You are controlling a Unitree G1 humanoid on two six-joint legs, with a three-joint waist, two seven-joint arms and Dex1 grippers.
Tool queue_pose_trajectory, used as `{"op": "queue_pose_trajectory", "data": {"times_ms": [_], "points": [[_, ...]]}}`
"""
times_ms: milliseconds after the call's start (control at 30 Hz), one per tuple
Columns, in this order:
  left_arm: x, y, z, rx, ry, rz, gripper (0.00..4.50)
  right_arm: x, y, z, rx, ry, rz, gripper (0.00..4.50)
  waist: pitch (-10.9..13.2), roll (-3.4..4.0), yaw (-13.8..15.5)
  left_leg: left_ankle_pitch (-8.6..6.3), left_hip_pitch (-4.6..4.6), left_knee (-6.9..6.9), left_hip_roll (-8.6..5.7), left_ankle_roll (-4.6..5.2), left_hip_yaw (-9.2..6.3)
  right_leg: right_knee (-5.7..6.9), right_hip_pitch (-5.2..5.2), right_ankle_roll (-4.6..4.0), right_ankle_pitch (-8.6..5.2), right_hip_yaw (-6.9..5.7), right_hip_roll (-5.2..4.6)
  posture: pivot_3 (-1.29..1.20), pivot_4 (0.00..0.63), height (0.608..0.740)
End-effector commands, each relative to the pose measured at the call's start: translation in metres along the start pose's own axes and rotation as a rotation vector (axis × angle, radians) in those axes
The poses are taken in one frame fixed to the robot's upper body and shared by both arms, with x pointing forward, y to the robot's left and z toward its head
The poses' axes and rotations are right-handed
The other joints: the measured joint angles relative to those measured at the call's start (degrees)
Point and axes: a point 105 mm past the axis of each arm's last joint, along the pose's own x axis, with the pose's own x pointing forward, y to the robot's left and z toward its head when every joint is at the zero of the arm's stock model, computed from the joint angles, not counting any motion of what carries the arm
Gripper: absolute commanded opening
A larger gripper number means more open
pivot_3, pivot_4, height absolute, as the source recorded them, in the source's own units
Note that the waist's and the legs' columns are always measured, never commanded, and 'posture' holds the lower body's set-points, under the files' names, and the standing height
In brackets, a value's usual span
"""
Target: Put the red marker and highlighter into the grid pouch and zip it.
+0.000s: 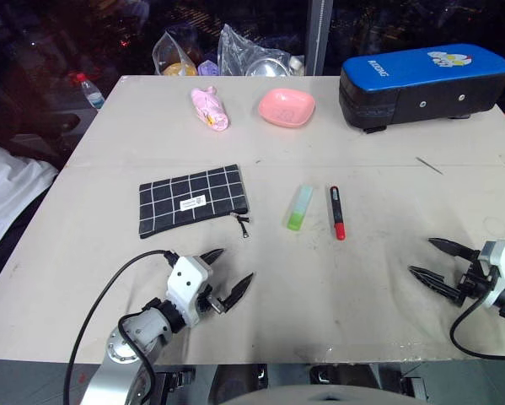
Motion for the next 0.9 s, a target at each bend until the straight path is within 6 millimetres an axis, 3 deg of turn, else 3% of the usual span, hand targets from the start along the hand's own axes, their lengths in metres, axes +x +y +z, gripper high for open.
{"op": "queue_pose_trajectory", "data": {"times_ms": [33, 533, 667, 800, 900], "points": [[-0.001, 0.003, 0.011, 0.017, -0.037, -0.003, 4.50, -0.004, -0.006, 0.010, -0.047, -0.024, -0.021, 4.47, 0.00, 0.00, 0.00, 0.00, 0.00, 0.00, 0.00, 0.00, 0.00, 0.00, 0.00, 0.00, 0.00, 0.00, 0.00, 0.00, 0.150, 0.740], [-0.006, 0.008, 0.009, 0.032, -0.032, -0.015, 4.50, 0.017, 0.002, 0.029, -0.077, -0.078, 0.031, 4.47, 0.00, 0.00, -0.02, 0.04, 0.01, 0.00, 0.00, -0.07, 0.00, 0.00, 0.01, 0.00, 0.00, 0.00, 0.00, 0.00, 0.150, 0.740], [-0.014, 0.013, 0.010, 0.059, -0.026, -0.029, 4.50, 0.034, 0.025, 0.041, -0.083, -0.136, 0.136, 4.47, -0.01, 0.00, -0.06, 0.04, 0.01, 0.00, 0.02, -0.06, -0.03, 0.01, 0.01, 0.00, 0.00, -0.02, 0.01, 0.00, 0.150, 0.740], [-0.040, 0.064, 0.011, 0.108, -0.003, 0.073, 4.50, 0.058, 0.044, 0.080, -0.085, -0.278, 0.215, 4.47, 0.00, 0.00, -0.22, 0.03, 0.01, -0.01, 0.05, -0.05, -0.06, 0.06, 0.00, 0.00, 0.00, -0.05, 0.01, 0.00, 0.150, 0.740], [-0.057, 0.090, 0.013, 0.163, 0.004, 0.106, 4.50, 0.067, 0.054, 0.095, -0.085, -0.313, 0.258, 4.47, -0.02, -0.02, -0.16, 0.00, -0.01, 0.00, 0.07, 0.00, -0.10, 0.17, -0.06, -0.01, -0.01, -0.13, 0.00, 0.00, 0.150, 0.740]]}}
